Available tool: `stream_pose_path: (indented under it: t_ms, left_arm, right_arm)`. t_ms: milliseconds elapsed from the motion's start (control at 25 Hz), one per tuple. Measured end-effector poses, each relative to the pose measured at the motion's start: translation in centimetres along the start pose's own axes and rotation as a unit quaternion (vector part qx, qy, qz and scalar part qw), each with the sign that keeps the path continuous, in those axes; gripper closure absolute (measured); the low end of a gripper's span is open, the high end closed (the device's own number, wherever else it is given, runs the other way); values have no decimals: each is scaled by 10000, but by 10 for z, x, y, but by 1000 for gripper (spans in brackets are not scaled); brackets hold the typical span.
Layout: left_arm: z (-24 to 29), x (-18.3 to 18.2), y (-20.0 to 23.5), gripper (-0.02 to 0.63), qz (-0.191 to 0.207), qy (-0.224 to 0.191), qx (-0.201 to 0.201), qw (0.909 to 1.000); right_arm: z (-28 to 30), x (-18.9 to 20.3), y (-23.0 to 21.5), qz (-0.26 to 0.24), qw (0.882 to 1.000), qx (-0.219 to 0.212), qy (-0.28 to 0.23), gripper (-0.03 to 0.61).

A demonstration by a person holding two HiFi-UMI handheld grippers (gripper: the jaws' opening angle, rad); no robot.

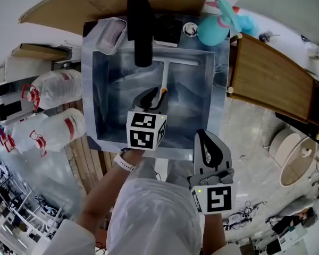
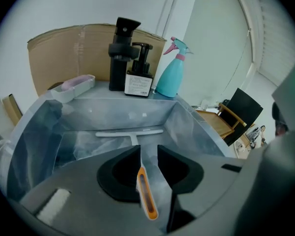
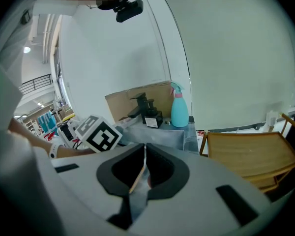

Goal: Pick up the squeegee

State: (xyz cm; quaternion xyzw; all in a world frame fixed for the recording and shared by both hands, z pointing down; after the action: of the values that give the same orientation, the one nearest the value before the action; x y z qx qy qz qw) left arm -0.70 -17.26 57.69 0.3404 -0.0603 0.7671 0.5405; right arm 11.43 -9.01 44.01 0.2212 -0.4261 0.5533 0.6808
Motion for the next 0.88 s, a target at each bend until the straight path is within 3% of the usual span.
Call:
stream_pose_path:
  t_ms: [520,720,880]
  left_arm:
    - [79,21,29,485,-99,515,-409,9978]
    - [91,28,34,485,-317,606,-505,9964]
    - [97,34,35,500,-241,766,-644,9947]
  right_arm:
    - [12,22,-6,424,9980,34,460,571]
    - [20,28,-7,422,9979,-32,481,572]
    - [23,31,-10,292,9987,-32,423,572]
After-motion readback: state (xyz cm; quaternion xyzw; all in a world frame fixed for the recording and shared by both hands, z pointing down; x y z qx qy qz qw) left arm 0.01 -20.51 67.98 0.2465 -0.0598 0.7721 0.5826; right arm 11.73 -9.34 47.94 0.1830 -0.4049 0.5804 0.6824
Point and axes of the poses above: the fingertips, and each gripper's own axes: z forward along the fingers, y to its left, x out of its underside, the point moved 3 cm from there along -z, backward along the fingers, and after that the axes turned 3 degrees about x, right-handed, at the moved point
